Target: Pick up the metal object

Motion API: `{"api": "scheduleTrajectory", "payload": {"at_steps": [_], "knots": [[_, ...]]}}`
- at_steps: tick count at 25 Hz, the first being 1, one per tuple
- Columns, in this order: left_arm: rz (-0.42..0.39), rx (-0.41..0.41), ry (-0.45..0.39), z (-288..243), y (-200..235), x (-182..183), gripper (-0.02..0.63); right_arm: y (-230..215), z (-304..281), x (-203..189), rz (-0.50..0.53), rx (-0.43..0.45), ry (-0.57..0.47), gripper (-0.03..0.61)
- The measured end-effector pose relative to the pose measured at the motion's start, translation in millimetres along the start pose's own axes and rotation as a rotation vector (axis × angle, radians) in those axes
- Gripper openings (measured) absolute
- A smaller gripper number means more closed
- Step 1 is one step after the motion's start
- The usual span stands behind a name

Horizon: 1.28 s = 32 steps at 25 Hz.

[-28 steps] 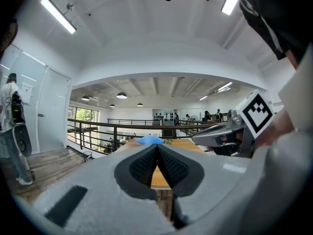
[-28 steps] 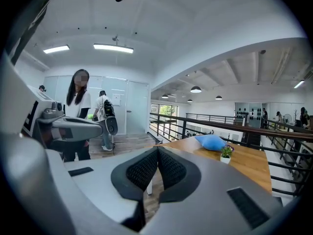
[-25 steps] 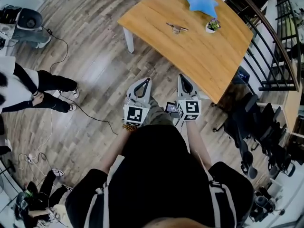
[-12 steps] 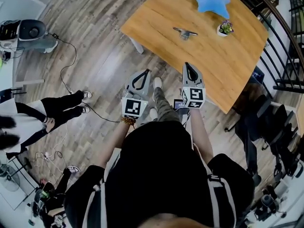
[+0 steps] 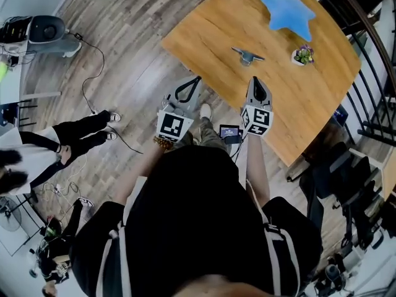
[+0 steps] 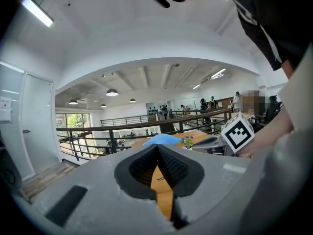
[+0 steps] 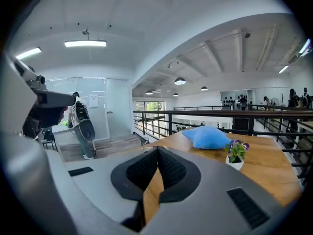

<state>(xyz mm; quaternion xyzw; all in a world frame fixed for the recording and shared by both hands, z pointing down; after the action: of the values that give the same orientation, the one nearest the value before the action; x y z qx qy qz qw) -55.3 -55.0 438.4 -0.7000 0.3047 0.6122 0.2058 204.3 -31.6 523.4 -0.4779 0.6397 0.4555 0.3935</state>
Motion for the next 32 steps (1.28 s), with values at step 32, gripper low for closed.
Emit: {"api": "scheduleTrajectory", "payload": {"at_steps": [32], "knots": [[0.098,0.058,-0.053,-26,92,-7,0.011,-11,-95,-53,0.041,-0.070,0.236,0.002]]}}
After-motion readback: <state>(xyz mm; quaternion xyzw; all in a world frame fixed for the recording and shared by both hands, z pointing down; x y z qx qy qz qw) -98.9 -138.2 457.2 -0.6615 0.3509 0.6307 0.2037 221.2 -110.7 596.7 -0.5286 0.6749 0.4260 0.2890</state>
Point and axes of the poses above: the fingertips, and each gripper's own axes: z backward along the fingers, y to its left, x out of its top, the point moved 9 cm from there along z, backward along the fingers, and after that the axes turned 14 degrees about z, right-handed, at the moved point
